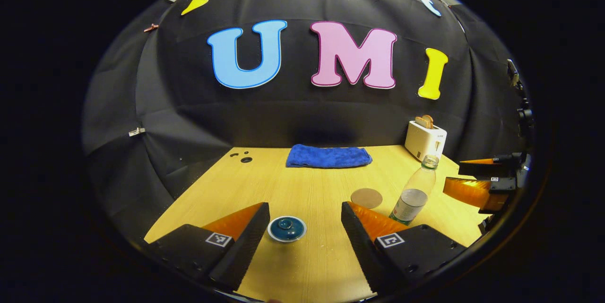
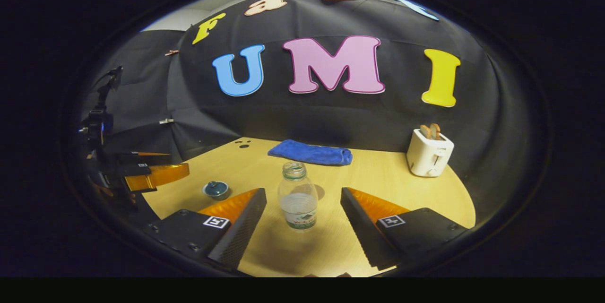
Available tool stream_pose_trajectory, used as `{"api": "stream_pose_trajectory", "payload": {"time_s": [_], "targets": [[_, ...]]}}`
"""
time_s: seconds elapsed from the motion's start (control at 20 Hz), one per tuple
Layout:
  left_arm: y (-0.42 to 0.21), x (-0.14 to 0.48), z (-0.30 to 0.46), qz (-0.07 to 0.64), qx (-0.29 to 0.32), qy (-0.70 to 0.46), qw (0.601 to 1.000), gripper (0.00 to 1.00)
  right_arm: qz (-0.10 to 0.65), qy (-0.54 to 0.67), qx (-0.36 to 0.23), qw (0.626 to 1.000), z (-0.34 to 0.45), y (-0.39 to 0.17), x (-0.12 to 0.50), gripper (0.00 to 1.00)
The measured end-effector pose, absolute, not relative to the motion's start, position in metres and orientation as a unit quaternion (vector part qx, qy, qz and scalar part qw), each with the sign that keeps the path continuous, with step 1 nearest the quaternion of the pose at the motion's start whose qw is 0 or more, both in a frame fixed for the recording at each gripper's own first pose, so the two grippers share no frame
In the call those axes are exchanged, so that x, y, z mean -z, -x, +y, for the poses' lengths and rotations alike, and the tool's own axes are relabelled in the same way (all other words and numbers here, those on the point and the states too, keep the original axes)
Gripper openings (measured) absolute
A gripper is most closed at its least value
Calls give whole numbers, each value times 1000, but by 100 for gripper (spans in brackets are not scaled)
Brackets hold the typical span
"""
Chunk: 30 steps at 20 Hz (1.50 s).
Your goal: Open the teacup lid with one hand, grasp the water bottle and pour water into the teacup with the other hand; after pouring, place the water bottle on the coaster and then close the teacup lid.
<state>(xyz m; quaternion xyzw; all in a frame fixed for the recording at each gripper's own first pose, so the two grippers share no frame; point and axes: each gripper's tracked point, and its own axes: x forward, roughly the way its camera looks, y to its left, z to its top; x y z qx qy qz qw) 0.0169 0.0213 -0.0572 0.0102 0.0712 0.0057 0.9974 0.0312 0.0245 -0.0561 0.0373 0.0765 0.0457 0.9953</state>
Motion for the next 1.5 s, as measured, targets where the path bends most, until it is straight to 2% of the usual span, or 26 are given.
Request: {"api": "stream_pose_trajectory", "payload": {"time_s": [0.3,0.6,0.95,1.2,1.4,1.5], "targets": [[-32,78,43,87,-28,-24,996,95,83,-33,-46,995,29,-39,68,98],[-72,121,56,92,-29,-43,994,93,105,-33,-37,993,35,-53,101,98],[-119,167,70,96,-25,-46,994,77,129,-44,-13,991,36,-70,142,98],[-122,176,66,94,-15,-32,995,67,125,-42,-10,991,42,-77,145,98],[-121,175,64,90,-16,-44,995,54,120,-49,-8,992,45,-84,144,98],[-122,174,65,89,-21,-45,995,38,116,-49,-5,992,44,-87,143,98]]}}
